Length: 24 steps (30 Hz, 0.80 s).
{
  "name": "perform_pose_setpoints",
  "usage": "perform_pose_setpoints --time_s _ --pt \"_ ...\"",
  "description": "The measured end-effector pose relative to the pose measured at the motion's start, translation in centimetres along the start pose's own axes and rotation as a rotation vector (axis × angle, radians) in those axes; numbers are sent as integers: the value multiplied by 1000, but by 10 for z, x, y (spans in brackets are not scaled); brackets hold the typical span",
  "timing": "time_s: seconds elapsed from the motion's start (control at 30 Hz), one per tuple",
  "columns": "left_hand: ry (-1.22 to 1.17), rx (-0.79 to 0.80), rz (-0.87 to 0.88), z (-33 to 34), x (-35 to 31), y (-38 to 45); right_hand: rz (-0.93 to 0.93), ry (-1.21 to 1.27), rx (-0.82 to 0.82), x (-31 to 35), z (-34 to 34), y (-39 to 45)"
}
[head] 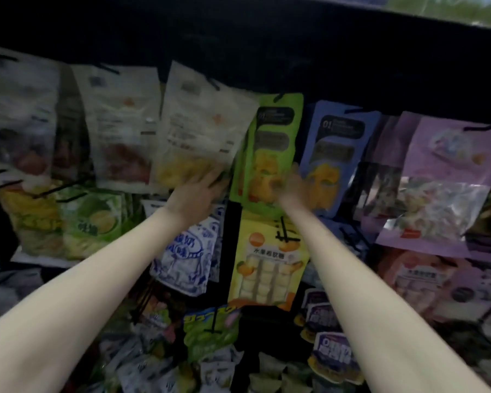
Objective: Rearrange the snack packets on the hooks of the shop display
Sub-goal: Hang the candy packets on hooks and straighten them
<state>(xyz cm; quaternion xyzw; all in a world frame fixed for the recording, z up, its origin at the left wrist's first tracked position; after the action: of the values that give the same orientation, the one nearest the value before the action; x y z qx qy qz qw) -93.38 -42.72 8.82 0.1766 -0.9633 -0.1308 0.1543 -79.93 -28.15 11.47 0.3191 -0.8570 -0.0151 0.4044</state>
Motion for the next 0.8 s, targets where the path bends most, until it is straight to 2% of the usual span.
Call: perform_pose_setpoints --time_s 0.1,0.13,0.2,0.27,0.3,0.37,0.43,0.47,0.53,0.6,0.67,0.73,0.8 --pt "-305 -73 -139 2 7 -25 -15 -142 30 -1 9 -3" --pt "-367 -111 -180 2 9 -35 -21 -174 -22 4 11 -12" --pt "-432 -252 -183 0 8 -56 -87 -216 -251 19 12 -35" --pt "-531 -459 -159 1 13 -82 -265 -175 -494 42 13 -69" --pt "-578 -553 -180 5 22 -96 -387 -129 -564 53 17 -85" --pt "-603 -642 -265 23 48 -125 -594 -105 -555 70 42 -108" --pt "-554 -583 -347 52 76 -151 -709 -123 -387 78 83 -124" --pt "-531 -523 -364 66 88 -162 -704 -131 -283 80 106 -130" --pt "-489 -401 -375 95 114 -185 -613 -135 -86 82 148 -140" --pt "-445 -290 -396 121 142 -206 -434 -100 35 82 183 -143" --pt "-413 -216 -418 138 177 -219 -304 -19 -1 95 203 -142" --pt "-400 -188 -379 143 207 -223 -210 120 -165 109 213 -144" --pt "-396 -195 -280 141 228 -220 -277 167 -308 128 226 -158"
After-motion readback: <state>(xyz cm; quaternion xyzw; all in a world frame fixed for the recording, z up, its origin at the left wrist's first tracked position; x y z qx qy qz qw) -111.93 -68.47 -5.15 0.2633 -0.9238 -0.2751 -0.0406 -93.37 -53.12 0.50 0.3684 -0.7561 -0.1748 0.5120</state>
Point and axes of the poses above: each hand's wrist, its own y-axis towards the middle knuckle, its own z-axis out of the palm, x = y × z, the point moved 5 cm from there along y, towards the middle knuckle, and after that the axes turned 1 degree about x, right-handed, at the moved point
